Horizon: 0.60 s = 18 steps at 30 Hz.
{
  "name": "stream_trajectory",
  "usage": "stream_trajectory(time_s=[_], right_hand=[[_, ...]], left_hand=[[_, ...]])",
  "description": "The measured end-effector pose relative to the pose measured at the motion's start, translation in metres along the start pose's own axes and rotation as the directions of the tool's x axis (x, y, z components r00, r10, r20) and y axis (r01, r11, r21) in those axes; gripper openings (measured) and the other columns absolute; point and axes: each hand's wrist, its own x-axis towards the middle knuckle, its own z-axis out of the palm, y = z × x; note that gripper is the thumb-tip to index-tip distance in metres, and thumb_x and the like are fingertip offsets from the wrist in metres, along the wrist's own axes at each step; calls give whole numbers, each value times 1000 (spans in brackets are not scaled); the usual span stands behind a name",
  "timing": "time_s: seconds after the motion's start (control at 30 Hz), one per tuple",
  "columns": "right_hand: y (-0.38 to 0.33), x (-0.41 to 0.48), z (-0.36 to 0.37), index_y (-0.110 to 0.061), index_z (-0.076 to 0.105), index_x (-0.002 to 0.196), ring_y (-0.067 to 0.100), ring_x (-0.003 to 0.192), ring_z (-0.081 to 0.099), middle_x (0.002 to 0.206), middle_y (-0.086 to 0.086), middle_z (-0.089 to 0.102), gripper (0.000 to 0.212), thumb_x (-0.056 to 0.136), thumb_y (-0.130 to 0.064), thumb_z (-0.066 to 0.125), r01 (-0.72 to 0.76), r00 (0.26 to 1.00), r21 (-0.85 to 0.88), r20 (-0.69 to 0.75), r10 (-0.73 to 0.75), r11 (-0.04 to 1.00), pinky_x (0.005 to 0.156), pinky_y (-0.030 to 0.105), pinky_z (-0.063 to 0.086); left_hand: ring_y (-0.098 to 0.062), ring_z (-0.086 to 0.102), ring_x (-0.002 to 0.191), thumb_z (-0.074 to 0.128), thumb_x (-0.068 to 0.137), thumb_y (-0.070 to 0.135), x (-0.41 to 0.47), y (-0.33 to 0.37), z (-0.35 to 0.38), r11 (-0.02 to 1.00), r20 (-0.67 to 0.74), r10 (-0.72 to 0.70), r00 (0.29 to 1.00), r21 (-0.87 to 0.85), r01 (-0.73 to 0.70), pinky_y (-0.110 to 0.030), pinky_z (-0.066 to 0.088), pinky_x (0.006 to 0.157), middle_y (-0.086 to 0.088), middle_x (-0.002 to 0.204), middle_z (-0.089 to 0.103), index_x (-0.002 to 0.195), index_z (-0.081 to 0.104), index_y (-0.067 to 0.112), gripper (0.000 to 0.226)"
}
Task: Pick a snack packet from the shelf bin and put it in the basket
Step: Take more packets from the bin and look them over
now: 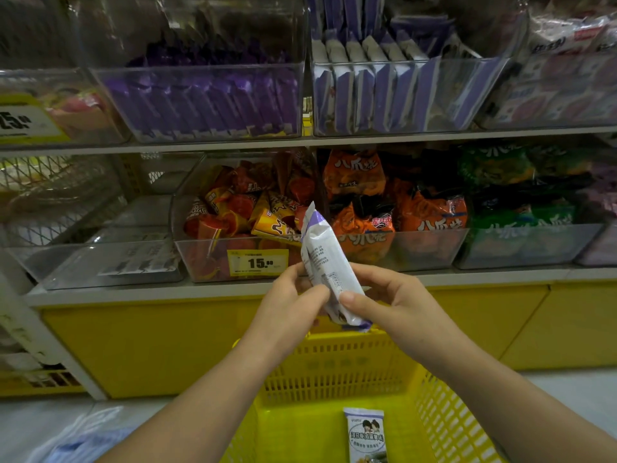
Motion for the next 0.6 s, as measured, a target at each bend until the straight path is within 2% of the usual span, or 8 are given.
stream_trajectory(time_s=[0.07, 0.2, 0.37, 0.5, 0.57, 0.6], right_hand=[[1, 0, -1, -35, 63, 121, 12, 97, 70, 108, -14, 72, 39, 83, -32, 69, -5, 1000, 25, 23, 4, 1000, 82, 39, 59], [0, 0, -5, -36, 64, 119, 13, 100, 70, 110, -12, 73, 41, 78, -39, 66, -20, 997, 79, 78, 14, 997, 88, 37, 57], [-2, -1, -10, -31, 65, 118, 14, 98, 71, 109, -7, 74, 37, 81, -31, 64, -36, 989, 161, 144, 12, 986, 81, 26, 57], [1, 2, -12, -22, 60, 124, 18, 100, 70, 111, -1, 73, 42, 82, -27, 61, -82, 991, 278, 120, 50, 957, 78, 24, 57], [0, 3, -13, -19, 57, 125, 20, 100, 70, 113, 4, 72, 42, 84, -26, 56, -120, 991, 412, 111, 81, 903, 74, 25, 57], [-1, 4, -14, -19, 56, 127, 19, 100, 70, 114, 5, 72, 41, 87, -25, 54, -128, 990, 468, 114, 84, 874, 72, 24, 57]], left_hand=[[-11, 73, 80, 53, 95, 25, 1, 1, -3, 999, -20, 4, 1000, -35, -5, -38, 57, 77, 8, 96, 75, 109, 63, 30, 19], [-12, 73, 75, 41, 100, 30, 1, 2, -7, 998, -46, 27, 999, -61, -30, -42, 54, 86, 12, 85, 75, 96, 70, 27, 29], [-18, 74, 77, 39, 99, 47, 6, 0, -10, 996, -41, 13, 999, -85, -16, -46, 55, 87, -3, 90, 75, 104, 68, 24, 37], [-22, 73, 87, 51, 85, 59, 6, 0, -9, 982, 28, 6, 1000, -190, -1, -46, 58, 80, 1, 100, 72, 111, 62, 27, 43], [-20, 72, 93, 59, 86, 45, 4, 1, -6, 969, 68, 51, 996, -245, -33, -41, 58, 74, 6, 108, 72, 114, 59, 41, 28], [-19, 72, 95, 61, 91, 32, 3, 2, -4, 966, 73, 88, 993, -251, -67, -39, 58, 74, 8, 109, 72, 115, 57, 47, 29]])
